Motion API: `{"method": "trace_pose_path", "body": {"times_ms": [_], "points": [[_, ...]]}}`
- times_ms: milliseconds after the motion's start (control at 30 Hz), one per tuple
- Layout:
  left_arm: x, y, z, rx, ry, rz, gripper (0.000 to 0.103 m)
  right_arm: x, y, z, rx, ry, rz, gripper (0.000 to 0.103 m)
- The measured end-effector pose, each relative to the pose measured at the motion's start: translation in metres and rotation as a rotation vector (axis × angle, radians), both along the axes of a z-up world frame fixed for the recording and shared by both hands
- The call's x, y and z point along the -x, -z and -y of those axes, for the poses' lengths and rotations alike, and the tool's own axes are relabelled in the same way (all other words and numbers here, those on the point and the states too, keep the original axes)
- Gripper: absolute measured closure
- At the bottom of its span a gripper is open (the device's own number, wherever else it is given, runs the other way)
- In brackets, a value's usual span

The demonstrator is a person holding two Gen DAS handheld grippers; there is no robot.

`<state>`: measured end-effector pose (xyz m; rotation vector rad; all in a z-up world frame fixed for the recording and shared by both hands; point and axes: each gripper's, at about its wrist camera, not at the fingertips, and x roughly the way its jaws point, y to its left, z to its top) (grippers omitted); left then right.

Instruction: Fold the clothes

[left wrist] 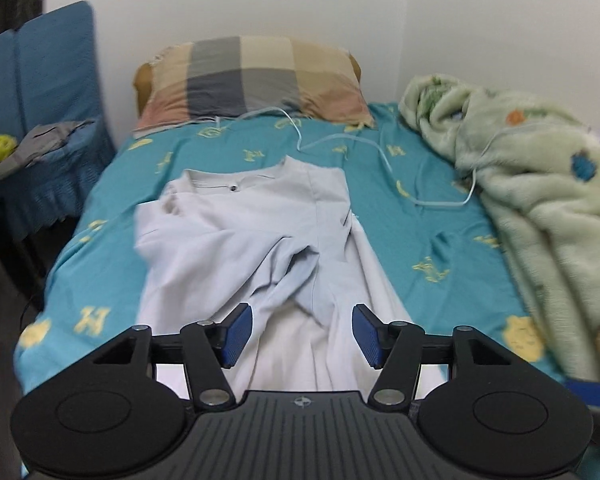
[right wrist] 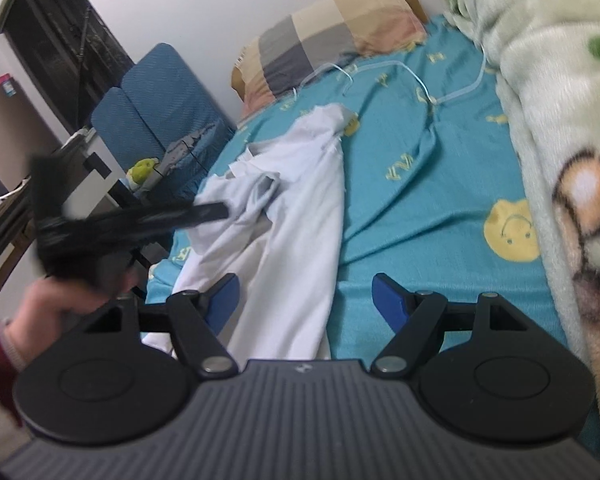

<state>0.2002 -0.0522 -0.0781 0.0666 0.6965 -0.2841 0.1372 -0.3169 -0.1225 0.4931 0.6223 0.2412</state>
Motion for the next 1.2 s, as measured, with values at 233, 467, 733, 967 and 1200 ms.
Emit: {"method": "trace_pose_path", "body": {"times_ms": [233,467,733,967,1200], "points": [[0.099,-0.048,-0.023,0.064,-0.045,0.037,0.033,0.028,-0.019,-0.009,0.040,-0.003,0.101,0.027],[0.155,-0.057,-0.029,0.078,-0.087,0.017,0.033,0.057,-0.041,-0.023,0.103,-0.040,0.224,0.027],[0.180,-0.062,-0.029,0.066,-0.097,0.088,0.010,0.068,-0.049,-0.042,0.164,-0.048,0.287,0.027],[0.183,-0.068,-0.028,0.055,-0.083,0.141,0.000,0.064,-0.049,-0.050,0.203,-0.016,0.285,0.027],[0.174,-0.076,-0.052,0.110,-0.159,0.151,0.000,0.028,-0.057,-0.051,0.225,-0.019,0.264,0.018]]}}
